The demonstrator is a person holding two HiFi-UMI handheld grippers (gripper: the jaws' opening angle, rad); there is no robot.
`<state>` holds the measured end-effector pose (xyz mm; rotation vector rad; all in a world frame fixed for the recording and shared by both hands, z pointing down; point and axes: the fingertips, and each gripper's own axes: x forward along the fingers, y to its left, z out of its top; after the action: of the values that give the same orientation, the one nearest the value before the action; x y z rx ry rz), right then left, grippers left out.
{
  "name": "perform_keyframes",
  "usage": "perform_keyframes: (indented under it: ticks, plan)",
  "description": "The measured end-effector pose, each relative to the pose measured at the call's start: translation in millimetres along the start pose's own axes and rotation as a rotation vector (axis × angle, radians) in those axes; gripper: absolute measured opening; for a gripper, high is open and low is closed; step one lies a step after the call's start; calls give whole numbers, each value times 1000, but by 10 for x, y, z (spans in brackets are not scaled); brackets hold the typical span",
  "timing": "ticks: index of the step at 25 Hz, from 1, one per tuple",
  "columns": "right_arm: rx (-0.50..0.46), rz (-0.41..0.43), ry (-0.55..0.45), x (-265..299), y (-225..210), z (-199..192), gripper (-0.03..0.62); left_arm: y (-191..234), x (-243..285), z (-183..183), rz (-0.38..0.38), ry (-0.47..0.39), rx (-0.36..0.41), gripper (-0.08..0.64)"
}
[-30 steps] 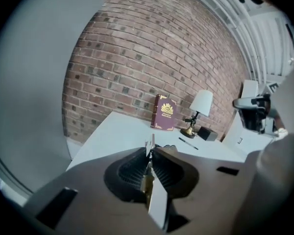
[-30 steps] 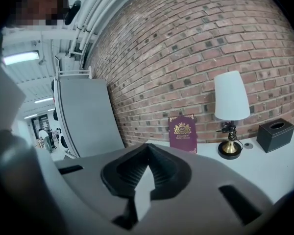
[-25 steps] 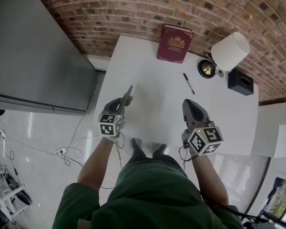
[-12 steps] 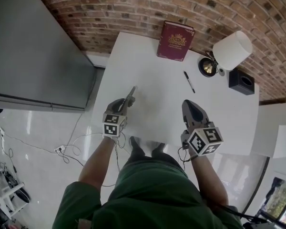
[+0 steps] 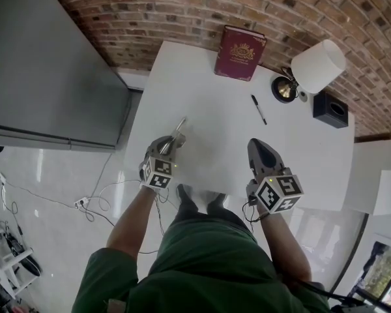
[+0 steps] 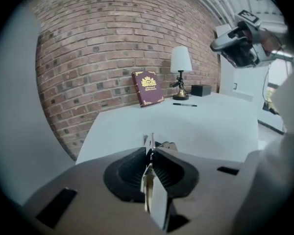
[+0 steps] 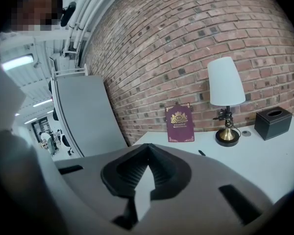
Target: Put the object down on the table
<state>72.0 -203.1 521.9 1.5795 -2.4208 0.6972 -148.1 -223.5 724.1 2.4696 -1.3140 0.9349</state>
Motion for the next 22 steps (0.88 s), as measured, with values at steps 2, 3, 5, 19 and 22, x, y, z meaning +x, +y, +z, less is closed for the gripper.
perform_keyframes:
  ticks: [2,3,5,19,22]
  plan:
    - [4,-3,3,-30,-15,-20,2,-63,-2,-7,-1,13,52,37]
    - [7,-5,3,-48,-28,-26,2,-89,-2,-7,1,17,70,37]
    - [12,-9,3,-81,-52,-37,2,-127,4,-12,7,23,99,37]
    - [29,-4,15,-194,-82,-145,3,-397,62,-123,69,74,355,41]
    - [36,4,23,-201,-70,-177,3,-448,80,-152,77,84,393,49]
